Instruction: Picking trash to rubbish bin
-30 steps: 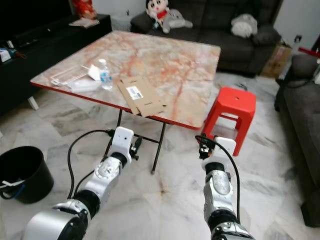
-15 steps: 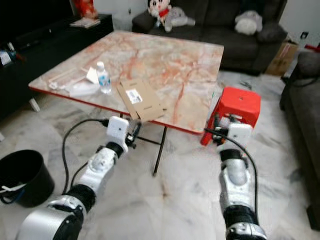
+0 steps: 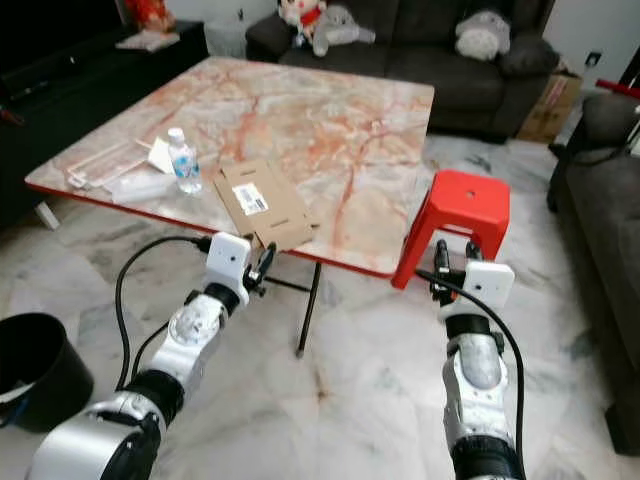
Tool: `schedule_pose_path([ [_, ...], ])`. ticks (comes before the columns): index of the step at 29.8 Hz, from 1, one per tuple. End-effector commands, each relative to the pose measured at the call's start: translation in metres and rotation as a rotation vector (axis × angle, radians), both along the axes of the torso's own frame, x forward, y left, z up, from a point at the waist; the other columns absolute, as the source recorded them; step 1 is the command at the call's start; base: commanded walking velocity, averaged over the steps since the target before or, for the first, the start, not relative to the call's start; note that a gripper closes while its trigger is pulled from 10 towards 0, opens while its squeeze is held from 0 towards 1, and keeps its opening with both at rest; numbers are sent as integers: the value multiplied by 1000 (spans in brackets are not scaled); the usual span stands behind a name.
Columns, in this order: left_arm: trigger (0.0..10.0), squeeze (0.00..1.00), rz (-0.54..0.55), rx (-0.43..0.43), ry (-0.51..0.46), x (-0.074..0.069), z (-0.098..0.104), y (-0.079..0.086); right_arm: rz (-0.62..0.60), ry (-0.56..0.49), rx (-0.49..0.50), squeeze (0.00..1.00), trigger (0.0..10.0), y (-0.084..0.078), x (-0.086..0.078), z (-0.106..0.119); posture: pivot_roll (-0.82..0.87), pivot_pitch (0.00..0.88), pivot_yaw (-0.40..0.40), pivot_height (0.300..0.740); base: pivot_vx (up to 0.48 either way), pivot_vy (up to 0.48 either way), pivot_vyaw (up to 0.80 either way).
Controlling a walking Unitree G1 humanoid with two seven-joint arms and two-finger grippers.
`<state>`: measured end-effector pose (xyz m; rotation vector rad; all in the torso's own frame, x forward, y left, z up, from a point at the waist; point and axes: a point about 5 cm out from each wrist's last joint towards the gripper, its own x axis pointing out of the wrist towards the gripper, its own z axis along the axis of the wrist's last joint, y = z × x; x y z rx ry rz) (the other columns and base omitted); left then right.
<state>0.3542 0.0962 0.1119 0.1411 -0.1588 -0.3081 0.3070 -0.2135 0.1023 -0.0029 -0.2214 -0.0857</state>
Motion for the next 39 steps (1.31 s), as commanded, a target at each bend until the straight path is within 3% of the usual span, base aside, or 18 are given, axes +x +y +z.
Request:
schedule_pose_path([
  [1,10000,0,20,-8,2,1,0,2,23,2,7,0,10000,6,2,3,59,62,-42,740,319,0,0],
  [20,10000,0,40,-20,1,1,1,2,27,21,31,0,10000,10,-1,1,66,65,-39,740,321,0,0],
  [39,10000,0,-12,-10,-7,-3,0,-7,26,29,45,0,10000,12,-2,-1,61,35,-29,740,321,0,0],
])
